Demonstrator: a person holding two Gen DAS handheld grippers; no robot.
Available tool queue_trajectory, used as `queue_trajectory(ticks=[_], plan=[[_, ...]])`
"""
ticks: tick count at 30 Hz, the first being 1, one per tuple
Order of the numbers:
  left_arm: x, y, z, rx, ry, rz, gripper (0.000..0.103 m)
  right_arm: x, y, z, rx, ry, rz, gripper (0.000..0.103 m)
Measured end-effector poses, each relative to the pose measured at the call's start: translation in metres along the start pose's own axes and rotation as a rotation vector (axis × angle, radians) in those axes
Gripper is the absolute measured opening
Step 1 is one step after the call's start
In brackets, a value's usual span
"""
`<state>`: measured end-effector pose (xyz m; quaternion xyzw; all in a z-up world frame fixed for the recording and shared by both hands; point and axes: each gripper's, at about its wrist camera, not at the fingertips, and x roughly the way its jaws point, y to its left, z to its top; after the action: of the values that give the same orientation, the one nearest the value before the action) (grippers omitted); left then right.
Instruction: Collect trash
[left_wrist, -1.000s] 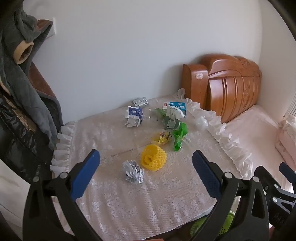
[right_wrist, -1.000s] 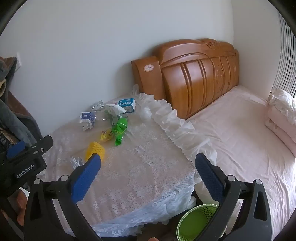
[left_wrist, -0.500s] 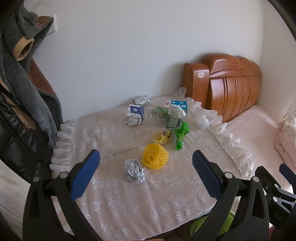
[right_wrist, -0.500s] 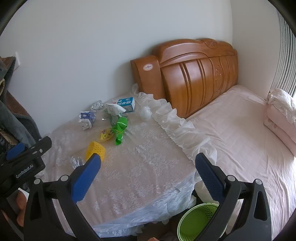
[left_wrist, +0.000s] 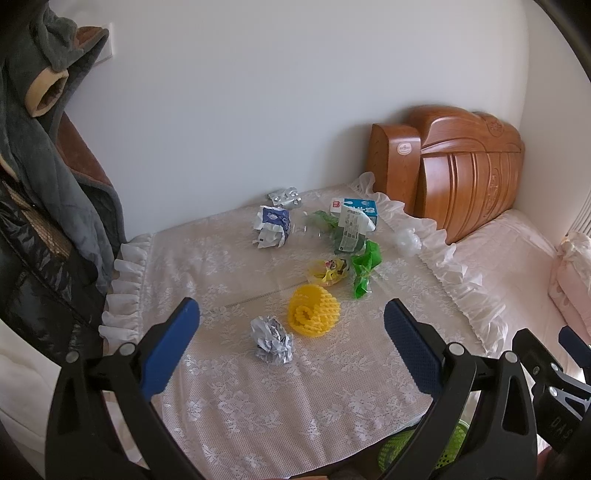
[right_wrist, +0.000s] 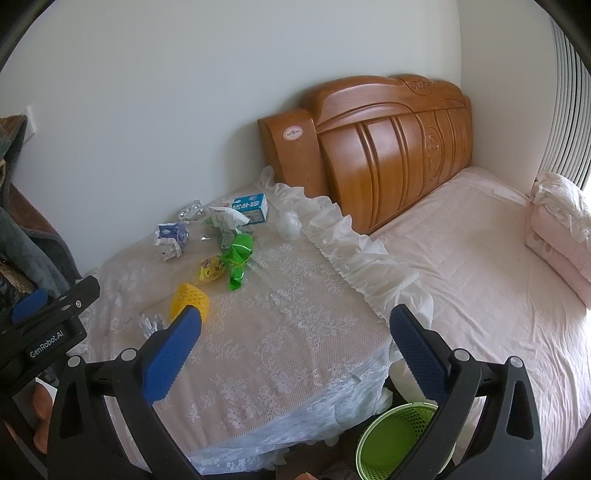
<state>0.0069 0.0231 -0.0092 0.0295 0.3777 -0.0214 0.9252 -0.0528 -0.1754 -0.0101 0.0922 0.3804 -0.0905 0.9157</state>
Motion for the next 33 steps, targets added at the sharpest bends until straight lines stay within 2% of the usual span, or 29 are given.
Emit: queue_trajectory(ticks=[33], plan=[[0.004, 0.0032, 0.0038, -0.004, 0.005, 0.0, 0.096, 0.004, 0.0032, 0.0084, 0.0, 0.002, -0.008, 0.101]])
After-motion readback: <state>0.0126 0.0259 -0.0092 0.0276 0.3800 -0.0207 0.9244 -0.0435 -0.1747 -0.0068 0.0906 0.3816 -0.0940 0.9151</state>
